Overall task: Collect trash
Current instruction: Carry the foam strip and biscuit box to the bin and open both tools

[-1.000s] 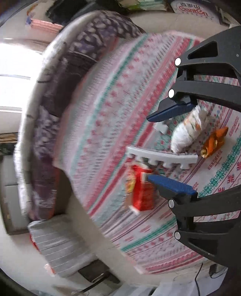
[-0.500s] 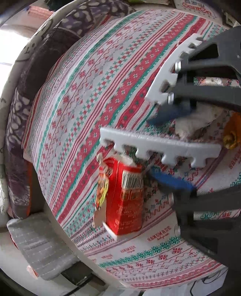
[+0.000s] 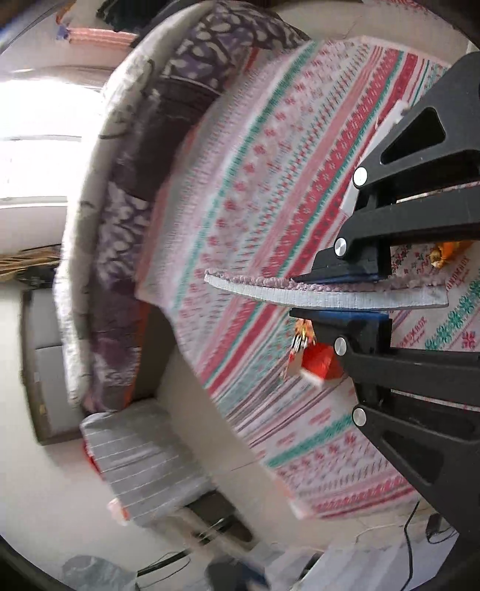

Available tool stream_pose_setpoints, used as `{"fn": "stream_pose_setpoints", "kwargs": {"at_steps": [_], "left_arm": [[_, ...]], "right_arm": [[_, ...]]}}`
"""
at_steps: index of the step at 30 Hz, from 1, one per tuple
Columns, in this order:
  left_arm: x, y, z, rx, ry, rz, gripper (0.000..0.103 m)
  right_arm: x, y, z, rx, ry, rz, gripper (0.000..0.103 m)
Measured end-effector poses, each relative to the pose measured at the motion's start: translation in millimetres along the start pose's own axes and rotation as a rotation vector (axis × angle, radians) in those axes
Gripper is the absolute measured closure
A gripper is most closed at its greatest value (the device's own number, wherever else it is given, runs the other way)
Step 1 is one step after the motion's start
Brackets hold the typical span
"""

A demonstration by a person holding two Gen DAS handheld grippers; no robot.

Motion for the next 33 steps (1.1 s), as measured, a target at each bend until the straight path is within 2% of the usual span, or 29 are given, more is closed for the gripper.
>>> {"fn": "stream_pose_setpoints", "kwargs": {"at_steps": [10, 22, 33], "left_arm": [[4, -10, -32, -0.086, 0.01, -0.037, 0.047], [6, -36, -85, -0.229, -0.015, -0.061, 0.047], [-4, -70, -144, -0.366, -0.045, -0.045, 0.047]], "right_arm": [[79, -4, -18, -0.031, -0.045, -0.13, 0.093], [143, -38, -79, -0.146, -0.12, -0.171, 0.093], [170, -75, -148, -0.26, -0.205, -0.183, 0.092]]}}
Point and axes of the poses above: each gripper's, at about its wrist camera, not at the fingertips, and x roughly against the way its jaws point, z to its left, y to its top, the point moved 7 cm from there along -x, roughly the way its jaws point, and after that the axes turned 5 degrees about -x, right-handed, at the moved point
